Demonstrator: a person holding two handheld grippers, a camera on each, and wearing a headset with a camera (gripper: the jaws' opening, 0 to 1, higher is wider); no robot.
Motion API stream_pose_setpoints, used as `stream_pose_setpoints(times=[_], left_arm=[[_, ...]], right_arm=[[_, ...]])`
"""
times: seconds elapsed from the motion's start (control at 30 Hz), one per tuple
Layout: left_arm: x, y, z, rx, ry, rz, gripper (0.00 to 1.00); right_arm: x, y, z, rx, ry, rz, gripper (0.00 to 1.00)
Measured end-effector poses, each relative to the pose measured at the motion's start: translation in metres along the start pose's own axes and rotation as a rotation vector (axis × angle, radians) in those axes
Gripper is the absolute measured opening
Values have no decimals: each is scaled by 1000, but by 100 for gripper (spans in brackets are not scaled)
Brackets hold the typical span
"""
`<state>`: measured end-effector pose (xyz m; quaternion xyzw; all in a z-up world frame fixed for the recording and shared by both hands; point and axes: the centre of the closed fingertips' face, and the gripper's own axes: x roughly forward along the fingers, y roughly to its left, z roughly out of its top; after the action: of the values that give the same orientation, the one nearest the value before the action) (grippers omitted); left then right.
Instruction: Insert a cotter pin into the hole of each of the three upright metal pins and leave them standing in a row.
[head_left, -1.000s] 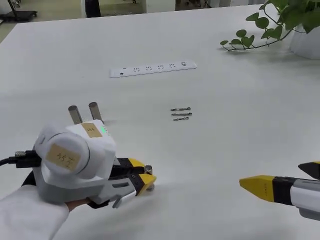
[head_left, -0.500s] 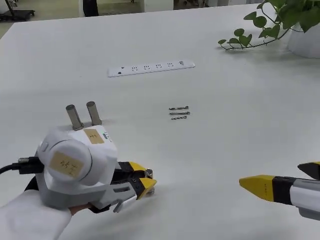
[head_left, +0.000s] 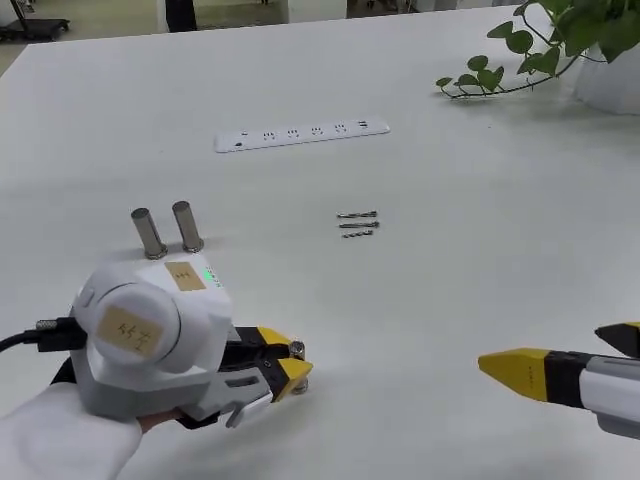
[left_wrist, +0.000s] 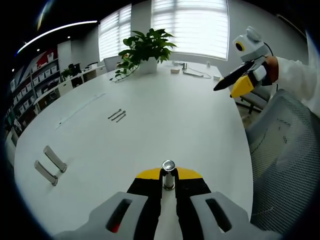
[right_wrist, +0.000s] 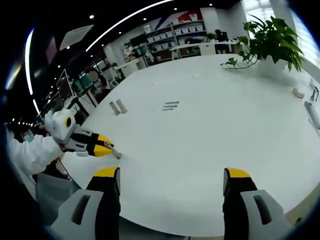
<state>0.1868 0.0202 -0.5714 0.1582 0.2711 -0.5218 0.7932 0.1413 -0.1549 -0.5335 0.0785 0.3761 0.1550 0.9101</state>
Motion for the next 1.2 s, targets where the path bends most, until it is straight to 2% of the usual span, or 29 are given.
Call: stream_pose_setpoints(times=[0.1,0.3,0.57,0.67,0.87,0.97,1.07,1.2], left_arm=[[-1,1,-1,-22,-12,1,6],[-1,0,-1,-28,-24,-1,6],[-1,-2,-2,-16,-22,5,6],[0,-2,-3,-38,-20,1,6],[-2,-3,-7,-32,-7,7,7],[-5,-5,-8,-46,-16,7,9],[-8,-9,-7,-52,-27,-2,14],[-15,-14,-2,-59,-55,-16,27]], right_arm=[[0,0,0,-4,-1,-1,83],[0,0,2,-15,-5,-4,86],[1,3,4,-41,-9,-5,92],[2,5,5,-50,-11,1,93],[3,9,6,-72,-7,8,94],[3,10,6,-78,-6,12,95],[2,10,6,-84,-8,13,96],[2,12,7,-91,-19,17,98]])
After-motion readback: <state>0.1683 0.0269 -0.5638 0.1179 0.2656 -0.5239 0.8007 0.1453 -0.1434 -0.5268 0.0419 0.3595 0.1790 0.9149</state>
